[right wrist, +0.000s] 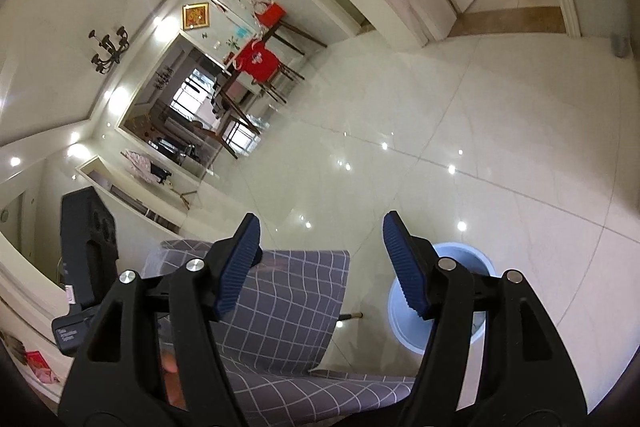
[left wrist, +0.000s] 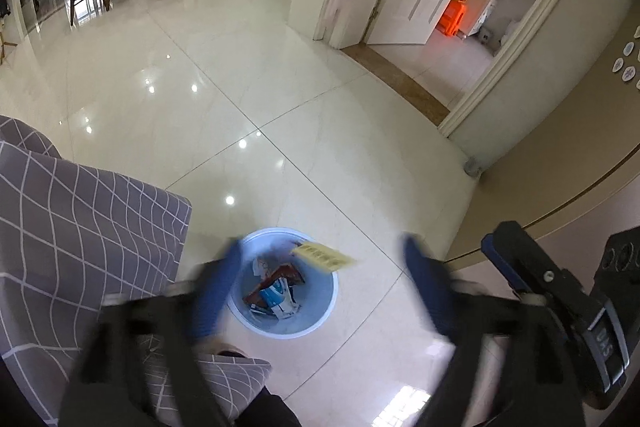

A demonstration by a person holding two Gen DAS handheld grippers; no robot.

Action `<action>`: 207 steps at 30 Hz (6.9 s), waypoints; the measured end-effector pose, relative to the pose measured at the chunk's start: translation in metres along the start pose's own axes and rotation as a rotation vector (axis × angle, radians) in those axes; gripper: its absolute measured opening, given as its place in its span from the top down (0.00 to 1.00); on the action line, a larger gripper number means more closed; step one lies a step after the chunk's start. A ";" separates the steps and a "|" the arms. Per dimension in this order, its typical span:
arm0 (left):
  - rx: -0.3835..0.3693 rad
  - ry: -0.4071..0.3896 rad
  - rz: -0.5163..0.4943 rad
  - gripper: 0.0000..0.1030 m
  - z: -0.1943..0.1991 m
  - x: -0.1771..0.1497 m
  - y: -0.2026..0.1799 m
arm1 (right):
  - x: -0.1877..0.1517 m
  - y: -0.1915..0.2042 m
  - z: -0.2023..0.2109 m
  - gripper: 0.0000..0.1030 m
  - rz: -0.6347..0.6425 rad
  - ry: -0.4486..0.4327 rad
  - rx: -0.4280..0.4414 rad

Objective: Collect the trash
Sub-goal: 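Open the right tool over the bucket while the left tool holds the tag above, then move both open tools back over the trash on the rug, then grasp the red-and-white snack packet with the left tool while the right tool grasps the green leafy plush, then carry both items over the blue bucket and open both tools to drop them, then move both open tools back over the rug, then grasp the green snack packet with the right tool while the left tool grasps the white dropper bottle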

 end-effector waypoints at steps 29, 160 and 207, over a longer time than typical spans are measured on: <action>0.492 -0.253 0.239 0.17 0.251 -0.070 0.238 | -0.103 0.212 0.002 0.34 0.367 0.229 0.214; 0.122 -0.078 -0.033 0.23 0.070 -0.030 0.043 | -0.015 0.044 -0.001 0.40 0.269 0.119 -0.058; 0.414 -0.345 0.439 0.23 0.300 -0.098 0.349 | -0.286 0.374 -0.174 0.76 1.039 0.582 0.249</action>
Point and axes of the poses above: each gripper's, at about its wrist camera, not at the fingertips, and z roughly against the way its jaws point, y to its left, x to its top, the point moved 8 cm from there along -z, roughly the way its jaws point, and after that the axes turned 4 degrees about -y, right-handed, at the moved point
